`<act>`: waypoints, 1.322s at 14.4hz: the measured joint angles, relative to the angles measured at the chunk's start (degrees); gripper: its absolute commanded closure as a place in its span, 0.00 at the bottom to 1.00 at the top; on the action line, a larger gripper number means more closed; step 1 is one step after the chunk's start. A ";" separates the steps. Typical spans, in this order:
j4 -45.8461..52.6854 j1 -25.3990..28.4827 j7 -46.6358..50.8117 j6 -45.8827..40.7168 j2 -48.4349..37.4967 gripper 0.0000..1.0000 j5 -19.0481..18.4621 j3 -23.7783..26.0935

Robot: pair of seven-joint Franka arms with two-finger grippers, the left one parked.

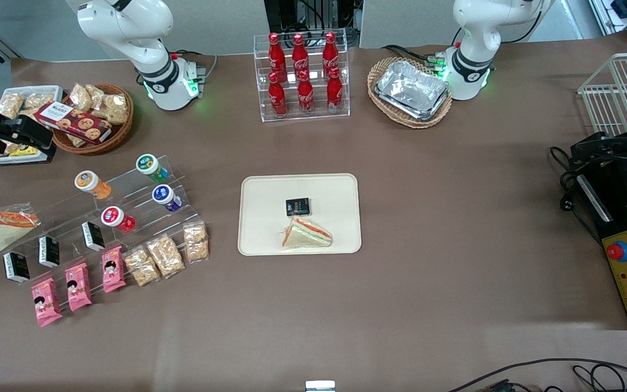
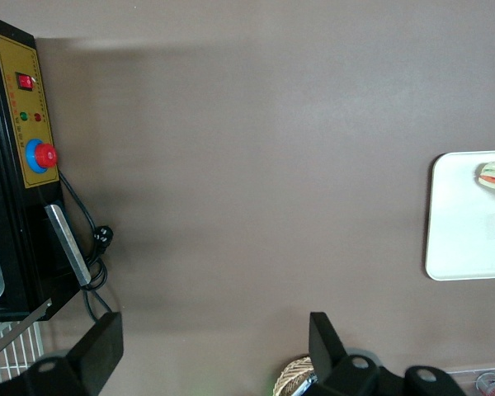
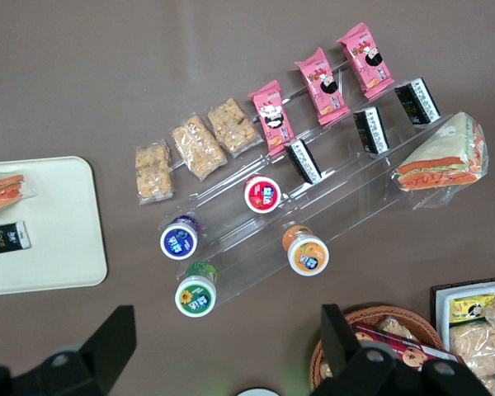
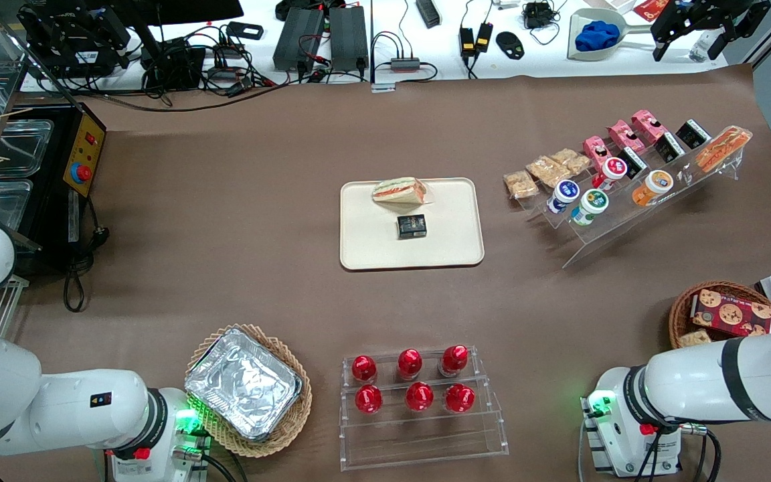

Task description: Place green gum on tray

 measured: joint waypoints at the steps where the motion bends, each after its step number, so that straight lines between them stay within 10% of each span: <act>1: 0.00 0.00 0.00 0.00 0.01 0.00 0.00 -0.01; 19: -0.19 0.16 -8.57 -2.57 -0.01 0.00 1.23 -0.22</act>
